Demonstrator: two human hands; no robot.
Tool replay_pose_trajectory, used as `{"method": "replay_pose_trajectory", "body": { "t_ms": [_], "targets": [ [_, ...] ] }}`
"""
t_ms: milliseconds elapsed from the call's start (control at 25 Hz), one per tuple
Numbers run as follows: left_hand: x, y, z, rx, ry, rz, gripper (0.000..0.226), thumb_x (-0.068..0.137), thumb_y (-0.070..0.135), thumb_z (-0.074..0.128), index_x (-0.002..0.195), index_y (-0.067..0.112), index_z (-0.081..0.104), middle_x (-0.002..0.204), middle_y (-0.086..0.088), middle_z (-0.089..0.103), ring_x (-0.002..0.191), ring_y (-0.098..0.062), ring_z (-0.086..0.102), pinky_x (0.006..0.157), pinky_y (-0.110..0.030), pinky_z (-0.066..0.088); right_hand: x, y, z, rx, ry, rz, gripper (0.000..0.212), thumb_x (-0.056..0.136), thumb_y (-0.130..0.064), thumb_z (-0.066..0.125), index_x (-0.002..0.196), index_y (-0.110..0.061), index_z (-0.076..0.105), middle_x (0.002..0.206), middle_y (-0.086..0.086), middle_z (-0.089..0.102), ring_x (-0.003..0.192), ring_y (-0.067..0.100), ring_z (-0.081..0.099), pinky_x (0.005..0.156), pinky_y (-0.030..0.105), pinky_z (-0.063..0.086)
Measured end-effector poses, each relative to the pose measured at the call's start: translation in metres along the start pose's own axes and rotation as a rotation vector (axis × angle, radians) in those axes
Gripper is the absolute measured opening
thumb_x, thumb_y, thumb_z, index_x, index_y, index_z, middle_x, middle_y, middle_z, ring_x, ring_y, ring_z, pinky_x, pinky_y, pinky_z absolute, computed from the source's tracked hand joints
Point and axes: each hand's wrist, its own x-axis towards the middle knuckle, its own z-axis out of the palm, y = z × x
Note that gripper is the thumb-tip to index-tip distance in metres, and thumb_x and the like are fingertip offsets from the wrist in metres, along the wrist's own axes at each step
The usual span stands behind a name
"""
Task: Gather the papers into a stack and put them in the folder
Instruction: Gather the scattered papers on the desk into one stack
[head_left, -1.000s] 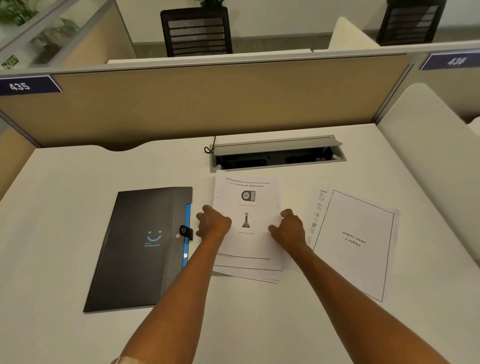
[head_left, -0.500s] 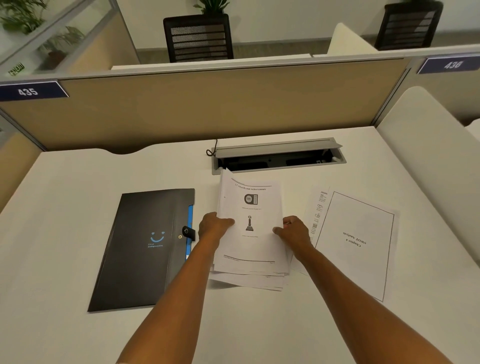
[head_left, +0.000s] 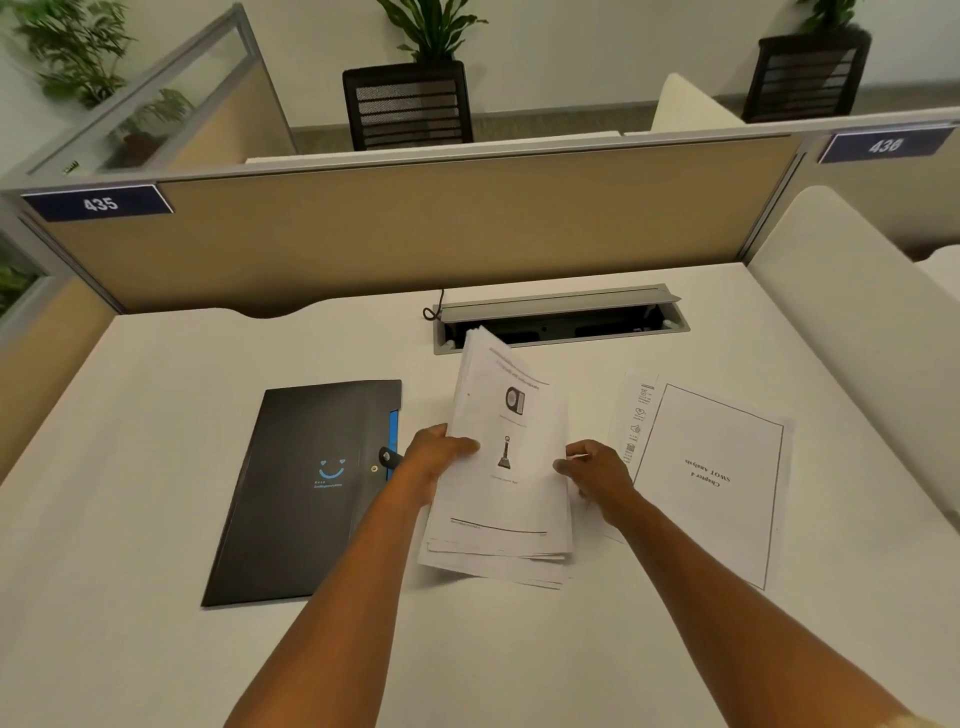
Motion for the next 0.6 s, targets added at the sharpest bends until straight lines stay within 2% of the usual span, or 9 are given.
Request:
{"method": "replay_pose_trajectory", "body": {
  "t_ms": [120, 240, 360, 440, 520, 600],
  "targets": [
    [-0.017, 0.009, 0.001, 0.017, -0.077, 0.098, 0.041, 0.088, 0.013, 0.068, 0.127, 0.008, 0.058, 0.115, -0.014, 0.068, 0.093, -0.027, 0.066, 0.073, -0.035, 0.056, -0.012, 0.001, -0.005, 0.083, -0.012, 0.010, 0.047, 0.074, -0.038, 0.076, 0.112, -0.015, 0.062, 0.098, 0.008, 0.070, 0.074, 0.021, 0.063, 0.070, 0.038, 0.055],
    [-0.033, 0.019, 0.001, -0.006, -0.160, 0.181, 0.044, 0.086, 0.017, 0.071, 0.127, 0.011, 0.058, 0.117, -0.015, 0.068, 0.100, -0.032, 0.065, 0.081, -0.042, 0.056, -0.025, -0.001, -0.014, 0.280, -0.069, 0.038, 0.058, 0.077, -0.047, 0.075, 0.118, -0.012, 0.057, 0.094, 0.011, 0.069, 0.074, 0.023, 0.062, 0.064, 0.035, 0.051],
    [-0.046, 0.026, 0.004, -0.088, -0.287, 0.225, 0.051, 0.078, 0.023, 0.073, 0.126, 0.012, 0.059, 0.115, -0.016, 0.070, 0.101, -0.033, 0.066, 0.086, -0.049, 0.056, -0.044, 0.000, -0.030, 0.503, -0.273, 0.063, 0.048, 0.085, -0.052, 0.065, 0.115, -0.015, 0.063, 0.111, 0.013, 0.071, 0.092, 0.029, 0.068, 0.081, 0.043, 0.056],
    [-0.049, 0.029, 0.011, -0.130, -0.358, 0.227, 0.051, 0.079, 0.023, 0.071, 0.128, 0.012, 0.059, 0.118, -0.017, 0.069, 0.101, -0.033, 0.067, 0.090, -0.053, 0.055, -0.056, 0.004, -0.042, 0.672, -0.367, 0.055, 0.034, 0.089, -0.047, 0.060, 0.108, -0.021, 0.072, 0.115, 0.014, 0.072, 0.102, 0.031, 0.068, 0.095, 0.051, 0.052],
    [-0.053, 0.030, 0.023, -0.116, -0.383, 0.224, 0.047, 0.080, 0.022, 0.070, 0.125, 0.014, 0.061, 0.115, -0.015, 0.070, 0.098, -0.030, 0.068, 0.086, -0.050, 0.057, -0.064, 0.011, -0.058, 0.858, -0.393, 0.031, 0.027, 0.089, -0.039, 0.062, 0.102, -0.021, 0.078, 0.116, 0.012, 0.072, 0.106, 0.029, 0.069, 0.099, 0.052, 0.049],
    [-0.054, 0.028, 0.039, -0.060, -0.345, 0.230, 0.037, 0.082, 0.018, 0.071, 0.118, 0.016, 0.063, 0.110, -0.011, 0.072, 0.092, -0.026, 0.070, 0.077, -0.041, 0.060, -0.067, 0.021, -0.078, 0.920, -0.377, -0.004, 0.037, 0.076, -0.039, 0.076, 0.105, -0.017, 0.077, 0.118, 0.012, 0.072, 0.107, 0.028, 0.069, 0.100, 0.052, 0.049]
  ]
}}
